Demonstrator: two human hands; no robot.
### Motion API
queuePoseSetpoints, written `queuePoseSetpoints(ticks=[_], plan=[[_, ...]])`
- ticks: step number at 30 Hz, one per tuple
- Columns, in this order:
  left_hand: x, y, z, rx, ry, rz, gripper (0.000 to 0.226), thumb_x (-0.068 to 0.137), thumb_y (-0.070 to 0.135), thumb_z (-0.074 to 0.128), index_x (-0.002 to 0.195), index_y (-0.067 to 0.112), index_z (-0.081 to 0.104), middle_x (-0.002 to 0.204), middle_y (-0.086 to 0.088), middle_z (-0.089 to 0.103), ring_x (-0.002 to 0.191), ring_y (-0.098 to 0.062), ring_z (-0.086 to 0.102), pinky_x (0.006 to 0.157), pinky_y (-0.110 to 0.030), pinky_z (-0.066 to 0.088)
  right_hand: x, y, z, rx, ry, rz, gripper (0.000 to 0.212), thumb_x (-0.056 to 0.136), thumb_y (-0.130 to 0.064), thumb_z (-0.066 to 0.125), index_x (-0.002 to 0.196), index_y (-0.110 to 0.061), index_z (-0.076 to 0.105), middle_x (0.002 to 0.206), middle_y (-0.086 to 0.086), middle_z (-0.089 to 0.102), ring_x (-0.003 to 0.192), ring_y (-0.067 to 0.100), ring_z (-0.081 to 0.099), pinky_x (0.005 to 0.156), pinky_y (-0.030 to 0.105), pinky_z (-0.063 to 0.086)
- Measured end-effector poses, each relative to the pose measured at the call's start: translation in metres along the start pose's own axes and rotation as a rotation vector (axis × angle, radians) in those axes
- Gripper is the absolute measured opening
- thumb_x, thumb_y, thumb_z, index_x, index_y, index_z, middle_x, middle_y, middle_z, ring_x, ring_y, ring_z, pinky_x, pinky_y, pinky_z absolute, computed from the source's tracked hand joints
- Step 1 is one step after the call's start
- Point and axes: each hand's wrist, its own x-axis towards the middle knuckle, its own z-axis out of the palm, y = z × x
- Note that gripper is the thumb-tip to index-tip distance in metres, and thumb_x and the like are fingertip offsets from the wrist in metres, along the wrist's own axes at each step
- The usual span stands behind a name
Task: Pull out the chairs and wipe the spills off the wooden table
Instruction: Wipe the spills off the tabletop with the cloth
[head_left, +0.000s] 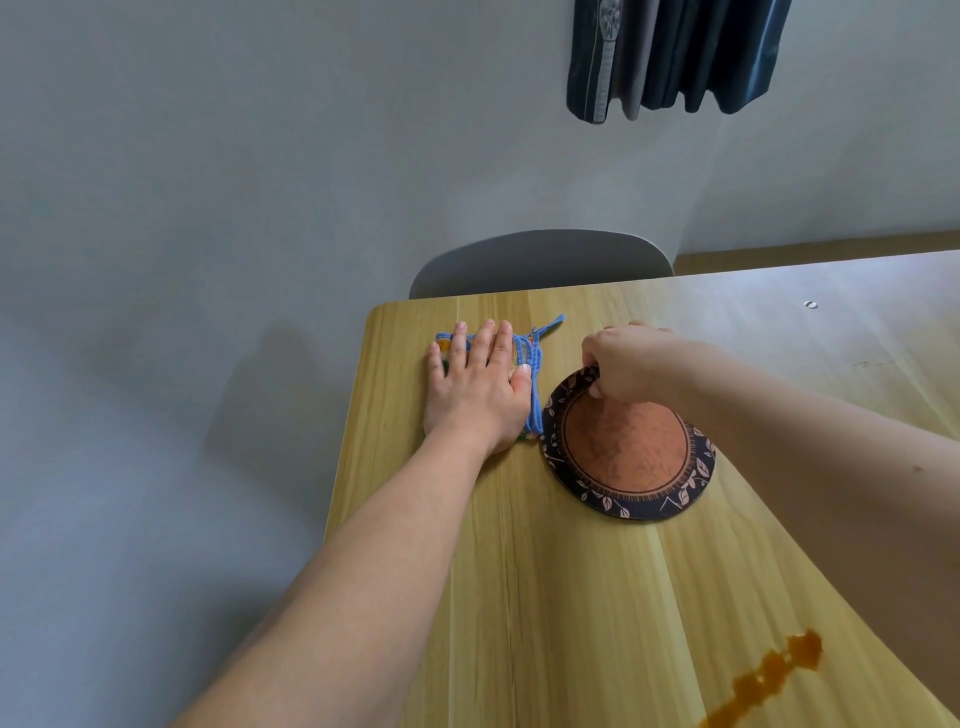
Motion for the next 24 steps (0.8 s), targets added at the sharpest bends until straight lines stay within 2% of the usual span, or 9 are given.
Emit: queuePoseSetpoints(ticks=[4, 6, 8, 10, 12, 16, 18, 24], plan=[[0.001, 0.000, 0.000, 0.005, -0.003, 0.000, 0.061, 0.102, 0.048, 0.009, 0.156, 0.027, -0.010, 0.165, 0.005, -0.011, 0.151, -0.023, -0.018, 0.120, -0.051, -0.010, -0.001, 0.001, -0.001, 0.070, 0.020, -0.016, 0.046, 0.087, -0.030, 0.067, 0.129, -0.023, 0.050, 0.125, 0.004, 0.045, 0.114, 0.026, 0.047, 0.091, 0.039, 0.048], [0.000, 0.000, 0.000, 0.005, -0.007, -0.001, 0.061, 0.102, 0.048, 0.009, 0.156, 0.027, -0.011, 0.165, 0.005, -0.011, 0.151, -0.023, -0.018, 0.120, -0.051, -0.011, 0.000, 0.000, -0.002, 0.069, -0.004, -0.022, 0.055, 0.088, -0.026, 0.066, 0.138, -0.025, 0.045, 0.133, 0.004, 0.042, 0.117, 0.026, 0.048, 0.095, 0.039, 0.048], [-0.001, 0.000, -0.001, 0.006, -0.010, 0.000, 0.061, 0.103, 0.048, 0.009, 0.156, 0.027, -0.012, 0.165, 0.005, -0.012, 0.150, -0.023, -0.018, 0.120, -0.051, -0.011, 0.002, -0.001, -0.004, 0.068, -0.032, -0.016, 0.057, 0.090, -0.018, 0.054, 0.145, -0.025, 0.041, 0.141, 0.004, 0.039, 0.126, 0.025, 0.046, 0.103, 0.039, 0.044], [-0.001, 0.000, -0.001, 0.006, -0.010, 0.002, 0.061, 0.103, 0.047, 0.009, 0.156, 0.027, -0.012, 0.165, 0.005, -0.012, 0.150, -0.023, -0.018, 0.120, -0.051, -0.011, 0.004, -0.003, -0.004, 0.078, -0.072, 0.011, 0.056, 0.089, -0.012, 0.042, 0.143, -0.023, 0.046, 0.143, 0.004, 0.041, 0.132, 0.024, 0.041, 0.109, 0.040, 0.038], [-0.001, 0.000, 0.000, 0.007, -0.006, 0.004, 0.061, 0.103, 0.047, 0.009, 0.156, 0.026, -0.011, 0.165, 0.005, -0.011, 0.151, -0.024, -0.017, 0.120, -0.051, -0.011, 0.009, -0.005, -0.004, 0.079, -0.083, 0.044, 0.053, 0.087, -0.012, 0.038, 0.137, -0.020, 0.053, 0.139, 0.005, 0.048, 0.128, 0.026, 0.046, 0.106, 0.040, 0.041], [-0.002, 0.000, 0.000, 0.011, -0.017, 0.007, 0.060, 0.103, 0.045, 0.009, 0.157, 0.025, -0.010, 0.165, 0.005, -0.011, 0.151, -0.024, -0.016, 0.121, -0.051, -0.010, 0.017, -0.007, -0.005, 0.018, -0.103, 0.062, 0.055, 0.077, -0.020, 0.033, 0.125, -0.018, 0.060, 0.117, 0.004, 0.060, 0.102, 0.027, 0.060, 0.090, 0.037, 0.052], [-0.004, 0.000, 0.000, 0.010, -0.020, 0.005, 0.060, 0.103, 0.045, 0.009, 0.156, 0.025, -0.010, 0.165, 0.006, -0.012, 0.151, -0.024, -0.016, 0.121, -0.051, -0.010, 0.015, -0.011, -0.008, 0.001, -0.105, 0.067, 0.044, 0.084, -0.019, 0.038, 0.122, -0.016, 0.060, 0.117, 0.004, 0.061, 0.105, 0.027, 0.060, 0.090, 0.035, 0.051], [-0.021, 0.001, -0.001, -0.001, -0.038, 0.008, 0.060, 0.103, 0.045, 0.008, 0.156, 0.025, -0.012, 0.165, 0.005, -0.014, 0.150, -0.024, -0.018, 0.121, -0.051, -0.010, 0.015, -0.011, -0.005, -0.021, -0.074, 0.082, 0.046, 0.090, -0.018, 0.034, 0.129, -0.018, 0.058, 0.123, 0.004, 0.056, 0.113, 0.025, 0.056, 0.096, 0.037, 0.050]])
